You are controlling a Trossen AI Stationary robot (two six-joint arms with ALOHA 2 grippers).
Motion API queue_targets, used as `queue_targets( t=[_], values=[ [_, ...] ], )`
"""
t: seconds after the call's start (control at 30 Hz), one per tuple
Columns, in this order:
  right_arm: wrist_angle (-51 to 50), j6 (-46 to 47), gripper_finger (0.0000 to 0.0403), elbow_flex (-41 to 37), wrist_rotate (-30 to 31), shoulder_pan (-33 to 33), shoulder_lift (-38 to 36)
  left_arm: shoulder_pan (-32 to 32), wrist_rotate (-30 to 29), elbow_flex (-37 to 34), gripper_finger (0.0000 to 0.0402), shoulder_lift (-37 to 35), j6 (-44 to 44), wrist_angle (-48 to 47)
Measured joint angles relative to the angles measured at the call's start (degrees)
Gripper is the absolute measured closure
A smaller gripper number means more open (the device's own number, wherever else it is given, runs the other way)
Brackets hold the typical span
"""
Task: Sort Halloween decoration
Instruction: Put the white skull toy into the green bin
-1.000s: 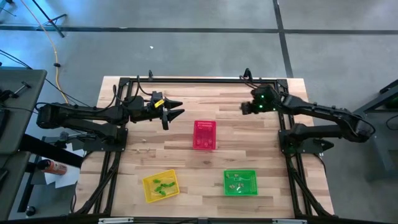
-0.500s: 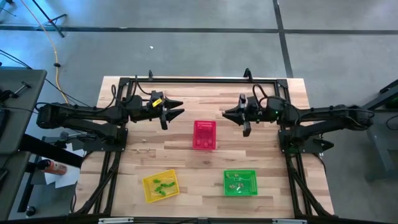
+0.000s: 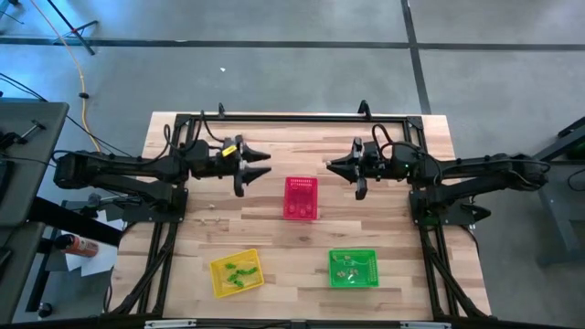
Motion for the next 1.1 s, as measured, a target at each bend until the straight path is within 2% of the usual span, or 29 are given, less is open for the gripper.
queue_targets(
  t=[0.07, 0.2, 0.33, 0.4, 0.5, 0.6, 0.67, 0.77, 0.93, 1.1],
  values=[
    [0.0, -0.01, 0.0371, 0.0, -0.01, 0.0, 0.0, -0.81, 2.07, 0.0, 0.0204, 0.01, 3.11, -0.04],
    [0.0, -0.01, 0.0371, 0.0, -0.02, 0.0, 0.0, -2.3, 2.25, 0.0, 0.0204, 0.01, 7.78, -0.15],
    [-0.06, 1.56, 0.0371, 0.08, -0.71, 0.0, 0.0, -2.56, 1.17, 0.0, 0.0204, -0.01, 8.05, -0.15],
    [-1.31, 4.58, 0.0371, 1.29, -2.9, 0.3, 0.0, -2.44, 0.9, 0.0, 0.0204, 0.01, 7.96, -0.17],
    [-7.22, 9.48, 0.0371, 4.68, -7.1, 2.45, -0.11, -2.41, -0.39, 0.0, 0.0204, 0.01, 7.1, -0.2],
    [-19.41, 14.05, 0.0371, 8.25, -9.16, 7.14, -0.03, -2.41, -1.33, 0.0, 0.0204, -0.01, 7.06, -0.22],
    [-27.33, 19.23, 0.0371, 9.99, -9.48, 11.51, 0.36, -2.41, -1.58, 0.0, 0.0204, 0.0, 7.01, -0.24],
    [-34.79, 34.37, 0.0371, 10.39, -9.73, 18.58, 1.29, -2.41, -1.63, -0.02, 0.0204, 0.01, 6.9, -0.26],
    [-35.28, 54.01, 0.0371, 9.23, -8.25, 29.57, 4.62, -2.41, -1.74, -0.04, 0.0204, -0.01, 4.56, -0.97],
    [-34.34, 68.66, 0.0371, 9.18, -6.71, 35.17, 11.32, -2.41, -1.72, -0.04, 0.0204, 0.01, 3.37, -1.86]
  ],
)
